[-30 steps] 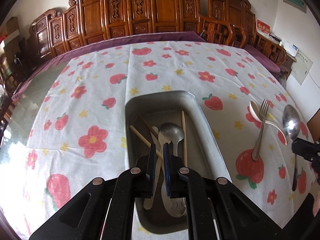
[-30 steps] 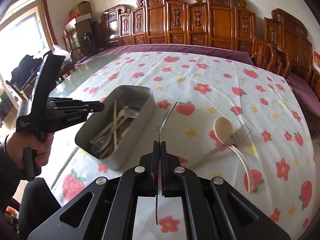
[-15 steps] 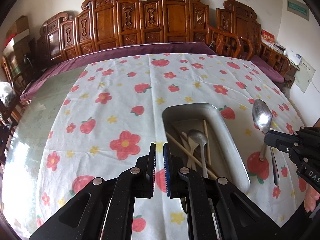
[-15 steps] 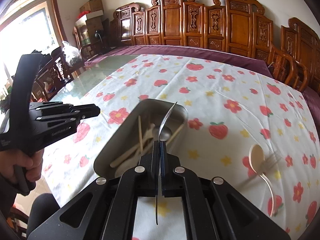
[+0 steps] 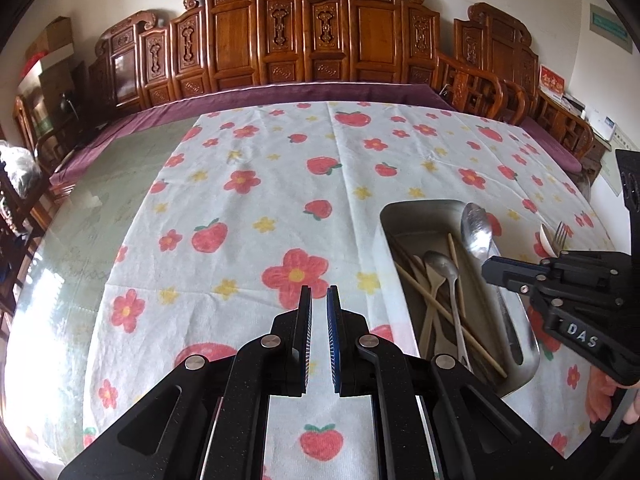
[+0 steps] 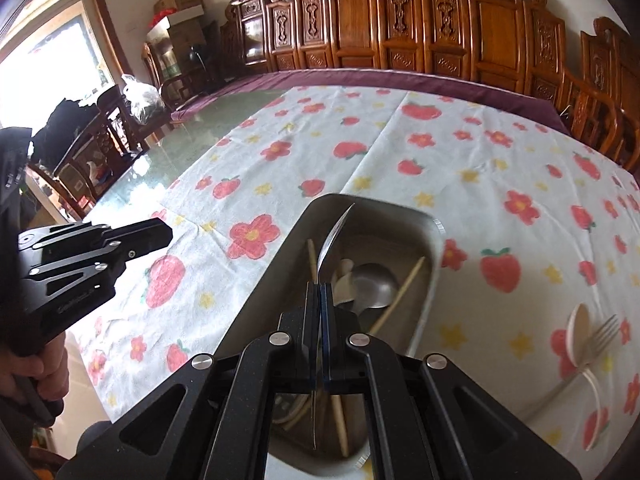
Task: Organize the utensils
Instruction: 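Lower the right tool's metal spoon into the metal tray and open it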
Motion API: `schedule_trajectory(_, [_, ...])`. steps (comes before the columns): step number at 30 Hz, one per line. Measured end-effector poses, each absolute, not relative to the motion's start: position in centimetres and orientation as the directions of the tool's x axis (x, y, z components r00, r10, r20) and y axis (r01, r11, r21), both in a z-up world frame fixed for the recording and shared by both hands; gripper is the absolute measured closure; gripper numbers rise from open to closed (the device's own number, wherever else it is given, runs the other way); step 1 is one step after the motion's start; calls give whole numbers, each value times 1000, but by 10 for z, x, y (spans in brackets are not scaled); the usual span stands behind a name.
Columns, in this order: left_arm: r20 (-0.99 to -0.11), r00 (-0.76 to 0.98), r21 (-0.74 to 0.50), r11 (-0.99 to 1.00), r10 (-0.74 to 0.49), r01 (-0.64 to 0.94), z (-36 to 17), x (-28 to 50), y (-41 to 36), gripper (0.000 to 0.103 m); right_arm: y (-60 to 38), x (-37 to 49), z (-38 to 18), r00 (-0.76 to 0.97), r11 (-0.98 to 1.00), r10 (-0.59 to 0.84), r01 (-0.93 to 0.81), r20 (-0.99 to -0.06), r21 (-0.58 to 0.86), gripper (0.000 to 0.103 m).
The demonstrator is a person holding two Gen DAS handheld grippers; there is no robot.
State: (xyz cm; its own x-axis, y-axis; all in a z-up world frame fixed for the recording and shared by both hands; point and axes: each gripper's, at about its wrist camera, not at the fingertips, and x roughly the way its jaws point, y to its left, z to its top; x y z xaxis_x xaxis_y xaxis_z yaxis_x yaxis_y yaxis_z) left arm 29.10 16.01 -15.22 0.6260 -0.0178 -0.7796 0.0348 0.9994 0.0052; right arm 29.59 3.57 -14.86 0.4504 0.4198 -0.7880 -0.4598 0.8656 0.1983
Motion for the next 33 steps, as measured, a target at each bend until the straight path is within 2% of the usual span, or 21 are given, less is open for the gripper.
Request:
schedule_trajectory(8, [-782, 623, 4, 1000, -13, 26, -156, 288, 168, 96, 54, 308, -172, 387, 865, 451, -412, -804, 287, 100])
schedule_trajectory(18, [-783, 622, 8, 1000, -7, 21, -157, 286, 171, 96, 57, 306, -180, 377, 857, 464, -418, -802, 299, 97])
schedule_trajectory(25, [-775, 632, 13, 999, -14, 37, -148, 284, 157, 96, 37, 296, -164, 412, 851, 467, -449, -783, 272, 97])
schedule_trajectory(33, [-762, 647, 11, 997, -38, 71, -136, 279, 128, 96, -28, 264, -130, 489, 859, 456, -461, -744, 223, 97])
